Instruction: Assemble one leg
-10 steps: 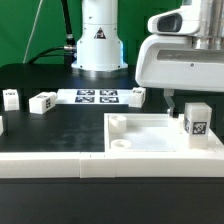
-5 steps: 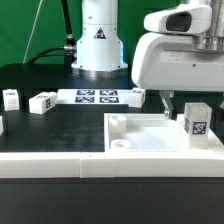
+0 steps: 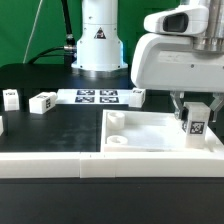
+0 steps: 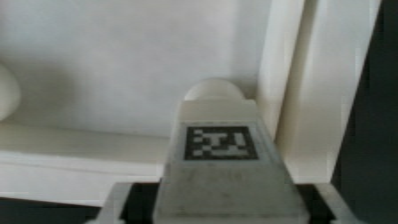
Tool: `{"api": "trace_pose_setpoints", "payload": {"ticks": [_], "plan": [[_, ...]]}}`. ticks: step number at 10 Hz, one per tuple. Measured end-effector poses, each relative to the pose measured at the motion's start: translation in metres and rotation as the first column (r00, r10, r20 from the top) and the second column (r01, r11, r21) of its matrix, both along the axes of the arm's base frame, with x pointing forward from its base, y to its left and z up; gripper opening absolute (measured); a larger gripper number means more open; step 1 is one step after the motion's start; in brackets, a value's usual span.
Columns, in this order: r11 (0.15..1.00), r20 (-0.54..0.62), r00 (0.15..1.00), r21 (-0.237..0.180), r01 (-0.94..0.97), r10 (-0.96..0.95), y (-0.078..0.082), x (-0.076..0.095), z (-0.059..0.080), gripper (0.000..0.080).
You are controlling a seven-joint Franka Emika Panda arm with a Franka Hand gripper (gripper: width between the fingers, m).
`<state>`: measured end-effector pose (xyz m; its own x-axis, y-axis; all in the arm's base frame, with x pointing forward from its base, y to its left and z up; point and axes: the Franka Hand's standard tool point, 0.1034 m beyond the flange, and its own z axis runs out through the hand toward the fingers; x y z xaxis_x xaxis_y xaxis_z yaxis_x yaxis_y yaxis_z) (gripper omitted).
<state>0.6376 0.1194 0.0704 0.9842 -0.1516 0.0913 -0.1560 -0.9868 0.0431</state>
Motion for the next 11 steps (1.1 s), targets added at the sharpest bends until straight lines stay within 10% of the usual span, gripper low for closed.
{"api": "trace_pose_setpoints", "payload": {"ticks": [10, 11], "plan": [[0.816, 0.03, 0.816, 0.013, 0.578, -0.578, -0.029, -0.005, 0.0, 0.0302], [0.816, 0.029, 0.816, 0.013, 0.578, -0.578, -0.029, -0.005, 0.0, 0.0468]]}}
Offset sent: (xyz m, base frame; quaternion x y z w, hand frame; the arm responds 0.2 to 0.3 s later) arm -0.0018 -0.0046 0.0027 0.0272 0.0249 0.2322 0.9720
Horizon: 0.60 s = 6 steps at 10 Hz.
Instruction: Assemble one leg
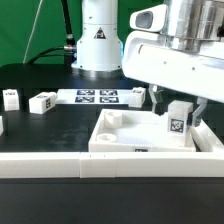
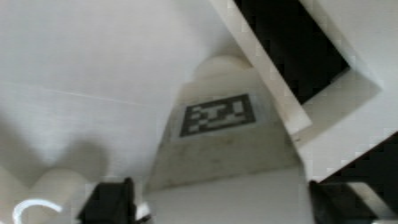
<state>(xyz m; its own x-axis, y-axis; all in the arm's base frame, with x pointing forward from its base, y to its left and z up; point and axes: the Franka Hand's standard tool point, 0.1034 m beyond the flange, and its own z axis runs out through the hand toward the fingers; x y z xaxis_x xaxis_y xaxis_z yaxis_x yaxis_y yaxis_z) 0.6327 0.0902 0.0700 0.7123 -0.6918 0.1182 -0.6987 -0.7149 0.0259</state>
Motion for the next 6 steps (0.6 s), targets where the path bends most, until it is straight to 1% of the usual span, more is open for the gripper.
{"api": "trace_pose_setpoints", "payload": {"ticks": [1, 2, 6], "plan": [[1.0, 0.0, 1.0, 0.0, 0.0, 0.0, 0.0, 0.0, -0.0001, 0.0607], [1.0, 0.0, 1.0, 0.0, 0.0, 0.0, 0.0, -0.0001, -0.0001, 0.0637], [1.0, 0.0, 1.0, 0.0, 0.0, 0.0, 0.0, -0.0001, -0.0004, 0.0648]]}}
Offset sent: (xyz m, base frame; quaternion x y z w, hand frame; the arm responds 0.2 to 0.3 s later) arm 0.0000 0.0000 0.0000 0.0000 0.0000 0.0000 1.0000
